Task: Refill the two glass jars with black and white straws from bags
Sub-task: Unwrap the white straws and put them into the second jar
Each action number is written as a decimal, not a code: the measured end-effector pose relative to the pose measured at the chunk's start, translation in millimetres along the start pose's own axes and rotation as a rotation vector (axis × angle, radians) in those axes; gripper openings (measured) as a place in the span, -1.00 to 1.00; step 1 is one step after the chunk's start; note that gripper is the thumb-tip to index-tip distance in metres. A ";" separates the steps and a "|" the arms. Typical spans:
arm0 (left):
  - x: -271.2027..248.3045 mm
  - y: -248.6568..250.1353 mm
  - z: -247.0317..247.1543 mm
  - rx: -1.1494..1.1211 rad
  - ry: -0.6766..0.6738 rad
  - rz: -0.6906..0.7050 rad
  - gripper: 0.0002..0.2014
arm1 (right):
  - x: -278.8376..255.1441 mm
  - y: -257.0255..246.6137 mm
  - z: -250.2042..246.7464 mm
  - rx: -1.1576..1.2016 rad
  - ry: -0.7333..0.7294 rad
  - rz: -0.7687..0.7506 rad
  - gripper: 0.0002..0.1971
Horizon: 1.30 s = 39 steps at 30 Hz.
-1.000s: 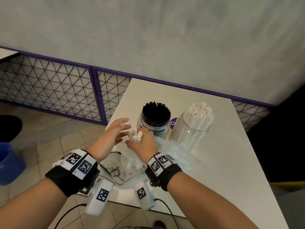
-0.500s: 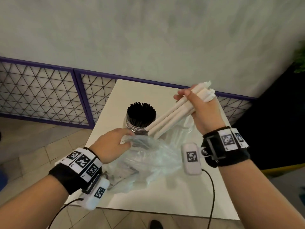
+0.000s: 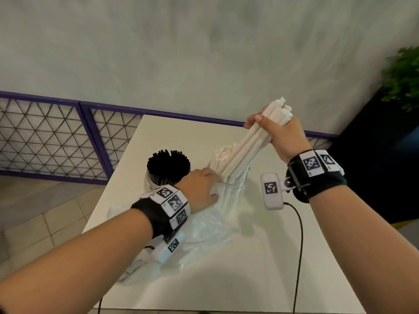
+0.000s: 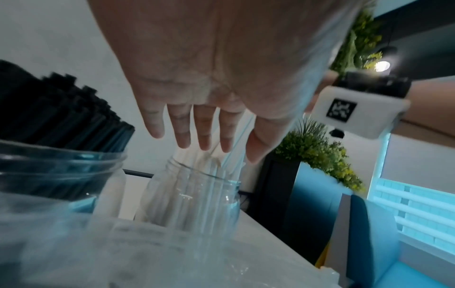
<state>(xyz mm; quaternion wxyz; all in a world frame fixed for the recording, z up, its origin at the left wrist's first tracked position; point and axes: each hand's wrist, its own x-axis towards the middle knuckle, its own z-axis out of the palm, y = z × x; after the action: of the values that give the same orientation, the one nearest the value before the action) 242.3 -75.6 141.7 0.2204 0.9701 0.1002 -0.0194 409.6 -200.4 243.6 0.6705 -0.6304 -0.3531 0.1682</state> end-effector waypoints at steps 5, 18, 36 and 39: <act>23.8 7.3 9.3 0.204 -0.100 -0.054 -0.43 | 15.9 2.0 -3.0 -0.172 -0.116 -0.049 -0.95; 27.5 -4.2 23.1 0.094 0.041 -0.060 -0.51 | 41.3 13.4 0.4 -0.318 -0.302 -0.062 -0.65; 47.4 5.8 22.4 -0.315 0.306 -0.360 -0.23 | -2.6 121.5 -30.4 -0.373 -0.282 0.141 -0.05; 57.0 4.2 26.4 -0.426 0.260 -0.410 -0.04 | -21.7 146.2 -50.1 -0.433 -0.237 0.218 -0.10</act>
<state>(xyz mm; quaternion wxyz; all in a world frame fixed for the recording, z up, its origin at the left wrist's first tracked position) 299.1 -80.1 115.0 0.3955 0.8560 0.3226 0.0820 461.0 -229.7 99.2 0.4522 -0.7692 -0.3870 0.2325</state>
